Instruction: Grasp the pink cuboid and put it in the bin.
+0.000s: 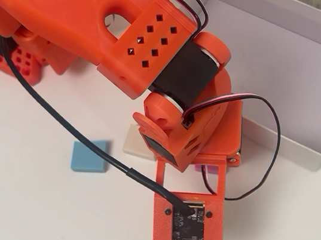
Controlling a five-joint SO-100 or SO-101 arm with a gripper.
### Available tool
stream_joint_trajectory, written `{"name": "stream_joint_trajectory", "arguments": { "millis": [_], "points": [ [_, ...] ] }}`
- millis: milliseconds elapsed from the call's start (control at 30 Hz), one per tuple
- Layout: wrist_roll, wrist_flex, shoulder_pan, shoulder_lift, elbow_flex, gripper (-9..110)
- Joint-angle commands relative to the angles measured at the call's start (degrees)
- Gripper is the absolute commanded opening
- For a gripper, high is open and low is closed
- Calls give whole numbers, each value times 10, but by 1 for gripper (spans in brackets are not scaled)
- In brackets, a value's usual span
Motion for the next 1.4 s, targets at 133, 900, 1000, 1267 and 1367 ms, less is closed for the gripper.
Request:
{"name": "stream_joint_trajectory", "arguments": {
  "millis": [133, 900, 1000, 1267, 1367],
  "points": [
    [-3, 24, 19, 72, -23, -8],
    [2, 216, -184, 220, -366, -8],
    [0, 185, -217, 236, -275, -8],
    [-4, 65, -244, 279, -1, -8],
    [-4, 33, -245, 284, 67, -8]
  ]
}}
